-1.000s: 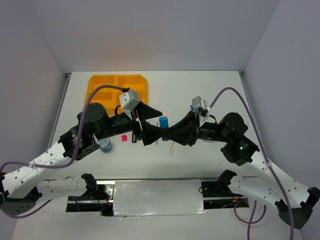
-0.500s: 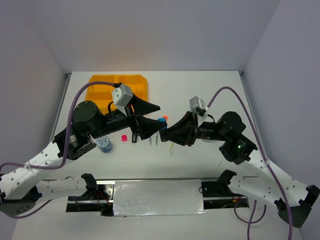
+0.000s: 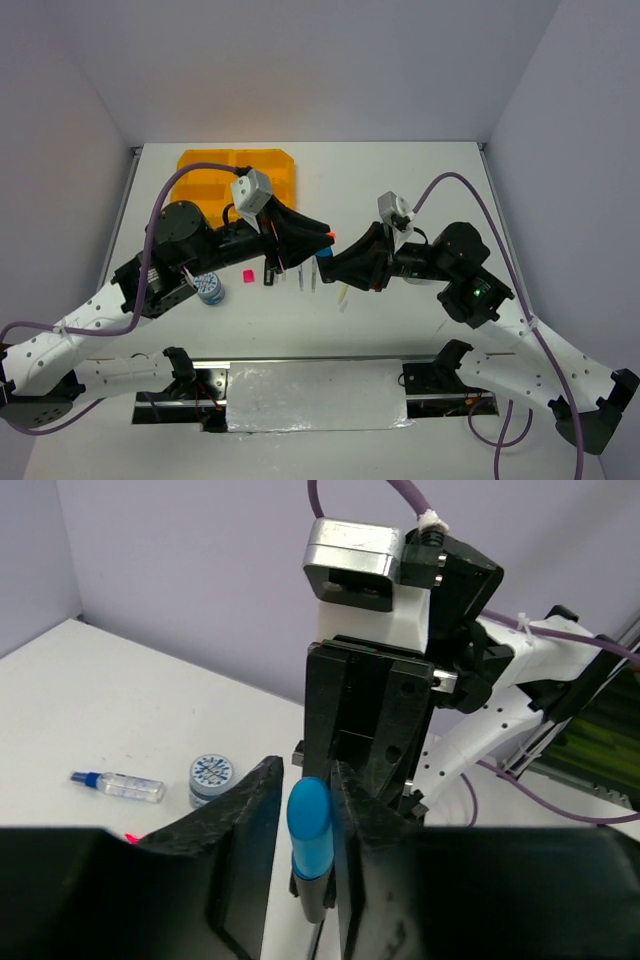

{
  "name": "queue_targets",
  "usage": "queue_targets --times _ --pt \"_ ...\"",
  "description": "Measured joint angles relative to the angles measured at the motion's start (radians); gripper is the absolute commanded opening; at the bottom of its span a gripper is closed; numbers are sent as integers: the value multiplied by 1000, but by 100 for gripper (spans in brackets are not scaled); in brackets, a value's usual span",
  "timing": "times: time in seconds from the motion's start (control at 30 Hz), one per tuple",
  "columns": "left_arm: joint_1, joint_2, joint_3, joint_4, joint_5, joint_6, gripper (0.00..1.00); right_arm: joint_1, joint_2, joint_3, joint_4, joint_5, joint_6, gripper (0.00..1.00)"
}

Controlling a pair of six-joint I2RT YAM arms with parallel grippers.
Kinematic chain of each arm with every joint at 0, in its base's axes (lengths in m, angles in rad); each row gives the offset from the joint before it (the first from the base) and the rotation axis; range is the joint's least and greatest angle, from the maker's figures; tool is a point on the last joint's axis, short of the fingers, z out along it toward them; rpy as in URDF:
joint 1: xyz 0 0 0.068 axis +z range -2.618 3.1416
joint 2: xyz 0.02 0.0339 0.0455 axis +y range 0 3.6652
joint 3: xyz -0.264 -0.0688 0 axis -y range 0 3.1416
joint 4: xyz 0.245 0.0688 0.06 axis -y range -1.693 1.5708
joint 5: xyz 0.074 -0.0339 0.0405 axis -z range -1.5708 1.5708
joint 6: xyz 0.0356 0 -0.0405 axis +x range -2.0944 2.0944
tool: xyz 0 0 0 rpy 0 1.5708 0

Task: Sort the stationery into containers
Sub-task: Close the pen cap on the pen.

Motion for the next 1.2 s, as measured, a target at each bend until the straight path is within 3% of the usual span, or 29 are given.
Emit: queue_targets --times 0.13,0.17,0.6,1.2 --pt "0 -3 -21 31 21 -3 12 0 0 0 -2 19 18 0" --pt "0 -5 -30 45 22 -2 0 0 0 0 -3 26 23 0" --pt "9 -97 -221 254 64 -29 0 2 33 17 0 -41 50 0" --pt "16 -103 -251 442 118 -103 0 -19 123 206 -100 -171 10 0"
